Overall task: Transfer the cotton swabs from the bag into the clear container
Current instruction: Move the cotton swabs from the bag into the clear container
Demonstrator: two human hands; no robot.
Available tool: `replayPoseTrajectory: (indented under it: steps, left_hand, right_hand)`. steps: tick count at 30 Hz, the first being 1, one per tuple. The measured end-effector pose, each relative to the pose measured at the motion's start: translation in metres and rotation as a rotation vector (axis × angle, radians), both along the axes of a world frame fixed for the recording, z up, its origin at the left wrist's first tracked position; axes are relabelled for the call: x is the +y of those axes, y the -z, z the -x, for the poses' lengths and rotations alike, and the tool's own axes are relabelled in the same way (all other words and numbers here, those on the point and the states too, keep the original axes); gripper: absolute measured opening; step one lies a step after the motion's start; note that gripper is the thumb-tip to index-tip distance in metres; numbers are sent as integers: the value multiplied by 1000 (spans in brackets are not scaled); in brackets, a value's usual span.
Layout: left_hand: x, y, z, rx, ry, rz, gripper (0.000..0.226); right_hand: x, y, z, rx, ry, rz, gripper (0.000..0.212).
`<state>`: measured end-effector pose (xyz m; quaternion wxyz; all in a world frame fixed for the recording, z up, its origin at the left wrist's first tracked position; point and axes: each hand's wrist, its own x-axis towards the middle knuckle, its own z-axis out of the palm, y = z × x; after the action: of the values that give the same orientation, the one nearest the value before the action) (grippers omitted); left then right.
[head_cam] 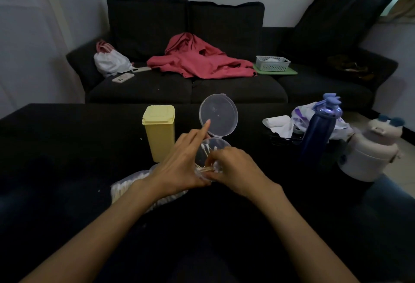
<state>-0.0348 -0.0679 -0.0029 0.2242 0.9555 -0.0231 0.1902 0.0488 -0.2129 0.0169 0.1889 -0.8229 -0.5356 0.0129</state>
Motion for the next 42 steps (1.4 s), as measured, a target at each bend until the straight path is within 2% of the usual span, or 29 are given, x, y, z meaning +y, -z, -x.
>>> replayPoseTrajectory:
  steps: [6, 8, 11, 14, 17, 21, 24, 27, 29, 32, 36, 38, 40, 42]
  left_hand:
    - [0, -6, 0, 68, -15, -3, 126]
    - [2, -6, 1, 86, -14, 4, 127]
    - [3, -4, 1, 100, -2, 6, 129]
    - [2, -5, -1, 131, 13, 19, 129]
    - [0, -6, -1, 150, 18, 21, 129]
    - [0, -6, 0, 145, -7, 41, 128]
    - [3, -4, 0, 127, -25, 66, 132]
    - [7, -2, 1, 106, -37, 92, 134]
    - [9, -1, 1, 91, -50, 121, 135]
    - [9, 1, 1, 79, -68, 147, 136]
    - [8, 7, -2, 72, -116, 215, 135]
    - [7, 11, -4, 57, -138, 229, 136]
    - [6, 15, -6, 44, -146, 229, 137]
    - [3, 19, -8, 28, -151, 244, 138]
  right_hand:
    - [0, -20, -4, 2, -92, 145, 34]
    - [-5, -33, -6, 33, -125, 109, 31]
    - [-7, -44, -6, -80, -116, 67, 25]
    - [1, -45, 3, -119, -188, 249, 25]
    - [7, -48, 10, -123, -248, 380, 34]
    - [17, -39, 0, -359, -235, 606, 52]
    - [26, -38, -6, -265, -174, 703, 61]
    - [21, -50, -11, -78, -141, 697, 45]
    - [13, -49, -16, 73, -134, 595, 31]
    - [4, -37, -18, 146, -124, 384, 21]
    - [-11, -25, -14, 256, -67, 195, 27]
    - [-17, -15, -13, 216, 51, -90, 29]
    - [-17, -2, -10, 190, 267, -440, 27]
    - [-8, 9, -10, 411, 507, -622, 42]
